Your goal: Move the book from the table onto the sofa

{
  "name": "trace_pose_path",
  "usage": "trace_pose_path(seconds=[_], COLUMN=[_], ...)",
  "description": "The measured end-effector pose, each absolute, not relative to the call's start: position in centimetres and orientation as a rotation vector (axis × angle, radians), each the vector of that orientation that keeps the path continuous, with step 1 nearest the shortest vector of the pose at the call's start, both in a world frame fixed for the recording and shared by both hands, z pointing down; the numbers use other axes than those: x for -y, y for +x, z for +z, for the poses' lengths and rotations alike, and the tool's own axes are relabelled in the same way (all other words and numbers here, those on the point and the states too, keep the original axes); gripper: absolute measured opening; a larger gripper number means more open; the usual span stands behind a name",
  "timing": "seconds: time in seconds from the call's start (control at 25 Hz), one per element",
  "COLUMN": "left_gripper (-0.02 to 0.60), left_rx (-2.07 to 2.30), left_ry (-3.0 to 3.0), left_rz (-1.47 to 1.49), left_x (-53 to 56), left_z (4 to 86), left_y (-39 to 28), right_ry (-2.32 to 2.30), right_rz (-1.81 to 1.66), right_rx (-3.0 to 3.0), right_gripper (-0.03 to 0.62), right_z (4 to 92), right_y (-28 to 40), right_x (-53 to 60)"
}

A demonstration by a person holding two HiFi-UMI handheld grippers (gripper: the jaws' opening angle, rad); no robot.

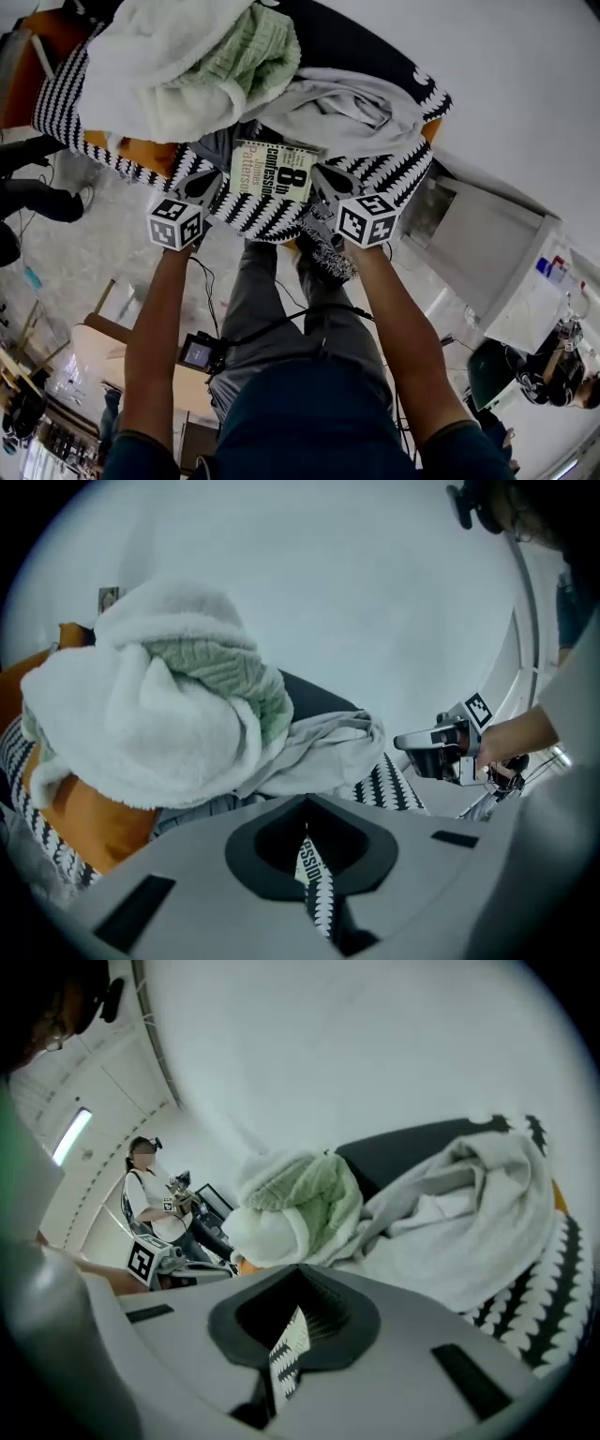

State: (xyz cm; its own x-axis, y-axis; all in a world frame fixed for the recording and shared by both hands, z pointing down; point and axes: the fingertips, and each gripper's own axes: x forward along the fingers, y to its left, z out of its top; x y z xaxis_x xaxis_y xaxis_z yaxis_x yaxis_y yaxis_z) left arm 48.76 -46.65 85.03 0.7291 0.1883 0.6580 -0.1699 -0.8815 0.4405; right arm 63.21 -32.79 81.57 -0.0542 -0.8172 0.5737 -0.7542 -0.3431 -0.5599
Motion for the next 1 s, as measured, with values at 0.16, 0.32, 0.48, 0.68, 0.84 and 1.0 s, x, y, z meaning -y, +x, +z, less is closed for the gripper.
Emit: trace_pose_path(seconds=[0.16,0.32,0.48,0.68,0.84,1.0], left_gripper=[0.005,0.005,0.005,0.005,0.005,0.005], left_rx=[-0.009,0.0,0.041,0.078,0.115,0.154], left_ry=[2.524,2.574,2.591,2.605,2.624,2.622], left_rz=[0.934,0.887,0.861,0.854,0.868,0.893], left_x=[46.6,46.3,45.5,44.2,43.2,41.6], left_z=[80.4,76.7,74.0,71.6,70.0,68.6], left_y=[49.4,49.2,48.1,46.5,44.8,42.7], right_ry=[-2.134,-2.146,-2.148,-2.145,-2.136,-2.121], right_rz=[-1.138,-0.91,-0.724,-0.571,-0.503,-0.479], right_rx=[-1.858,-1.961,-2.031,-2.063,-2.09,-2.111], right_gripper=[0.014,0.014,0.014,0.014,0.014,0.014], right_z=[73.9,66.3,59.6,53.1,49.9,47.3], right_y=[64.2,64.6,64.5,64.2,63.3,61.9], right_x=[34.0,34.4,33.0,29.8,26.7,23.2])
